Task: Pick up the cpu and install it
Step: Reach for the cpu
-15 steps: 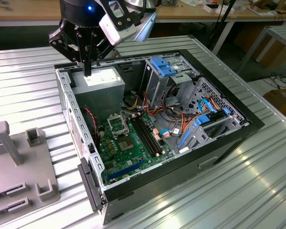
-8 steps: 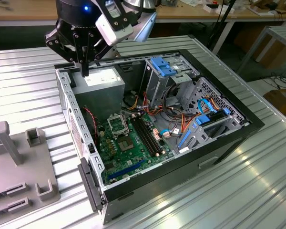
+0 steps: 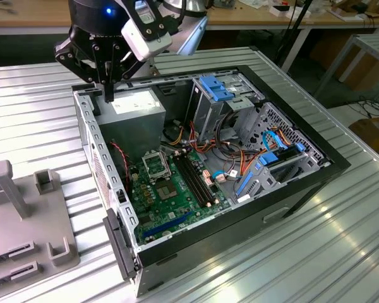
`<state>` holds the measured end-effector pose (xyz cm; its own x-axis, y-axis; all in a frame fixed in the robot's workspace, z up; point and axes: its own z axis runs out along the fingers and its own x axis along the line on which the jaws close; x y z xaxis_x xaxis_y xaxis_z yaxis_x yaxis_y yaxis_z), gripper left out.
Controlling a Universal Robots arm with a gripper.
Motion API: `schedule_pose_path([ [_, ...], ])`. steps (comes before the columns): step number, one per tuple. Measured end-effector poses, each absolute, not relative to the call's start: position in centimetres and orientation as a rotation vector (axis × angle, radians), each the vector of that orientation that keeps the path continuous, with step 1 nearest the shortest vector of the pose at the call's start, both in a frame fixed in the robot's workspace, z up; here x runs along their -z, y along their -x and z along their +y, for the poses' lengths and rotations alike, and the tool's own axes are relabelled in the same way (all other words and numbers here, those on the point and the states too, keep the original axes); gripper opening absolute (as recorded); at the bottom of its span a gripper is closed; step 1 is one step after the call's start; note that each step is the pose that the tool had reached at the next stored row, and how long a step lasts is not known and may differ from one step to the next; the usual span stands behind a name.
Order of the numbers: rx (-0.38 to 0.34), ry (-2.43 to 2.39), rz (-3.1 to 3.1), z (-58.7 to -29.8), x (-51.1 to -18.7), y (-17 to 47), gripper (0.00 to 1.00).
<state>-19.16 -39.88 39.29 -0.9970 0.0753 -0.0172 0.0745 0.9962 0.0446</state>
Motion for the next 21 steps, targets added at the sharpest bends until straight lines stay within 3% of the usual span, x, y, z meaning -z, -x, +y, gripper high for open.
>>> schedule_pose_path([
  [21, -0.068, -0.117, 3.127, -39.9, -39.3, 20.3, 0.11],
])
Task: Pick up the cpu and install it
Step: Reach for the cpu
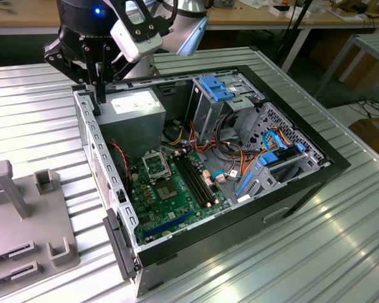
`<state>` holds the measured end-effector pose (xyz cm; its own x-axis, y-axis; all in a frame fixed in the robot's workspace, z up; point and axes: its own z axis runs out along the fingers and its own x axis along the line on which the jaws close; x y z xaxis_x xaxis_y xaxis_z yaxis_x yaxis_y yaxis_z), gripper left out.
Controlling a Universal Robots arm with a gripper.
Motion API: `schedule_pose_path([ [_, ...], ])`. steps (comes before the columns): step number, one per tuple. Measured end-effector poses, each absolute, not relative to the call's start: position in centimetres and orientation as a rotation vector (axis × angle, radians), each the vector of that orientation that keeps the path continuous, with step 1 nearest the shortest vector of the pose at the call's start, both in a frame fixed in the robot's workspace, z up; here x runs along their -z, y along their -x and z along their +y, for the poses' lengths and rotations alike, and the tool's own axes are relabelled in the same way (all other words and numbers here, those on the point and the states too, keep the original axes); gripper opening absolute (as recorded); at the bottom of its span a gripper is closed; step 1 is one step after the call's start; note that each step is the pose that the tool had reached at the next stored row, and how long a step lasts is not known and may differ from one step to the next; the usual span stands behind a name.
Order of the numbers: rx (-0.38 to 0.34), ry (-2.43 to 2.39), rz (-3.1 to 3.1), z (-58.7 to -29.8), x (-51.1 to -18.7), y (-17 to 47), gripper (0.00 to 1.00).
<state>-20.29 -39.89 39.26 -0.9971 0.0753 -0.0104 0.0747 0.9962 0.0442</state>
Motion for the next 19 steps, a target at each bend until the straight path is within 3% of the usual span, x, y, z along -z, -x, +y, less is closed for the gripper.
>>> schedule_pose_path([
  [19, -0.068, -0.118, 3.133, -39.9, -39.2, 21.4, 0.11],
])
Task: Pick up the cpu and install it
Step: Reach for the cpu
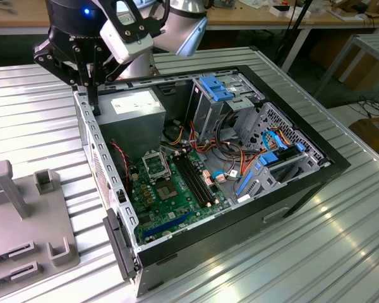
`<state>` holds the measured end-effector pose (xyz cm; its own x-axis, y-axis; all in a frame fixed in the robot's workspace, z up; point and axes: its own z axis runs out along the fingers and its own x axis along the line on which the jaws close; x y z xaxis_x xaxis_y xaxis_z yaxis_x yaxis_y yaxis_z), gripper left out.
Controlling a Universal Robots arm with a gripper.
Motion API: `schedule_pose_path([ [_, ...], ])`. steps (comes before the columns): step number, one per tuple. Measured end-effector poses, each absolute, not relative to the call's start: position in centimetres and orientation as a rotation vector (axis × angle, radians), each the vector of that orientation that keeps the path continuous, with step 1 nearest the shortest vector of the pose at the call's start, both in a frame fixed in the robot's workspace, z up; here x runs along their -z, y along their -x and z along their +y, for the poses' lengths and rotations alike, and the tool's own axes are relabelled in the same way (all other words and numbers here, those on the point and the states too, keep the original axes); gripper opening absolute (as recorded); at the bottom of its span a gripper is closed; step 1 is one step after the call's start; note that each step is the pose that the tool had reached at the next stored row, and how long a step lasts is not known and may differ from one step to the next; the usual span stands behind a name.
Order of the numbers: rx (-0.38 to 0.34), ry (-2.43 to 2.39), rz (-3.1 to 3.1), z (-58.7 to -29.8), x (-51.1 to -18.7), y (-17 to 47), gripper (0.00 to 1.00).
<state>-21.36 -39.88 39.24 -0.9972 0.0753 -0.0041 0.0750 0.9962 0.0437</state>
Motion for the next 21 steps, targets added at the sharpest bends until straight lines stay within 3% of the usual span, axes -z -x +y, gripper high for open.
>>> schedule_pose_path([
  [21, -0.068, -0.118, 3.139, -39.9, -39.2, 22.6, 0.11],
])
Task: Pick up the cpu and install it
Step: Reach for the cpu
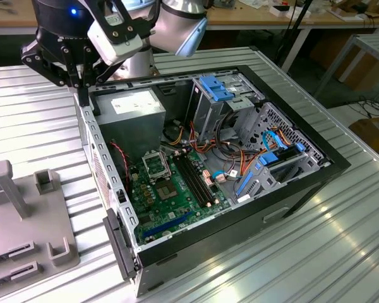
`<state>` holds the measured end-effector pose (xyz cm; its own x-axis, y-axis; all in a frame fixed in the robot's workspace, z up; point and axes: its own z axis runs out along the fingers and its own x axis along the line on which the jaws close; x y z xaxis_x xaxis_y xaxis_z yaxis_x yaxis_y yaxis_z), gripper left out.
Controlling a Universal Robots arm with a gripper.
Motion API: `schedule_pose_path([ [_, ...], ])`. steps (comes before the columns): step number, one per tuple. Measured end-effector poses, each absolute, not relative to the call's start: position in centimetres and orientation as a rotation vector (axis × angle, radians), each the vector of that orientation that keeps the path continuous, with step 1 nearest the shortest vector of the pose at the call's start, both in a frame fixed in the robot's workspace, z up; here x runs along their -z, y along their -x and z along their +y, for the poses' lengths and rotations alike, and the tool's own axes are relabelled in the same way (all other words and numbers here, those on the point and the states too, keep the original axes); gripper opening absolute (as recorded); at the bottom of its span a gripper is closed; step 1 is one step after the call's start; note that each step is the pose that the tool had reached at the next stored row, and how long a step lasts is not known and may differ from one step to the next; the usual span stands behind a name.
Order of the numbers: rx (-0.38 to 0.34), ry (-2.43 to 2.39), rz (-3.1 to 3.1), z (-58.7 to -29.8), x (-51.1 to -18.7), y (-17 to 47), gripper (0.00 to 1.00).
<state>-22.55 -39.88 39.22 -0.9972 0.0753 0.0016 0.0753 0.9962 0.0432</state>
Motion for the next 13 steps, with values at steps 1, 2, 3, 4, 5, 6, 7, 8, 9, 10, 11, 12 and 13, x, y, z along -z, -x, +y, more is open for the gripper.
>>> schedule_pose_path([
  [1, 0.068, 0.118, -3.138, -39.88, -39.22, 22.63, 0.11],
  [2, 0.068, 0.118, -3.138, -39.89, -39.21, 22.68, 0.11],
  [3, 0.068, 0.118, -3.138, -39.89, -39.21, 22.78, 0.11],
  [4, 0.068, 0.118, -3.137, -39.89, -39.21, 22.84, 0.11],
  [5, 0.068, 0.118, -3.137, -39.88, -39.21, 22.90, 0.11],
  [6, 0.068, 0.118, -3.136, -39.89, -39.21, 23.04, 0.11],
  [7, 0.068, 0.118, -3.136, -39.89, -39.21, 23.09, 0.11],
  [8, 0.068, 0.118, -3.136, -39.89, -39.21, 23.15, 0.11],
  [9, 0.068, 0.118, -3.136, -39.88, -39.20, 23.23, 0.11],
  [10, 0.068, 0.118, -3.135, -39.89, -39.20, 23.29, 0.11],
  [11, 0.068, 0.118, -3.135, -39.89, -39.20, 23.34, 0.11],
  [12, 0.068, 0.118, -3.135, -39.88, -39.20, 23.40, 0.11],
  [13, 0.068, 0.118, -3.135, -39.89, -39.20, 23.46, 0.11],
])
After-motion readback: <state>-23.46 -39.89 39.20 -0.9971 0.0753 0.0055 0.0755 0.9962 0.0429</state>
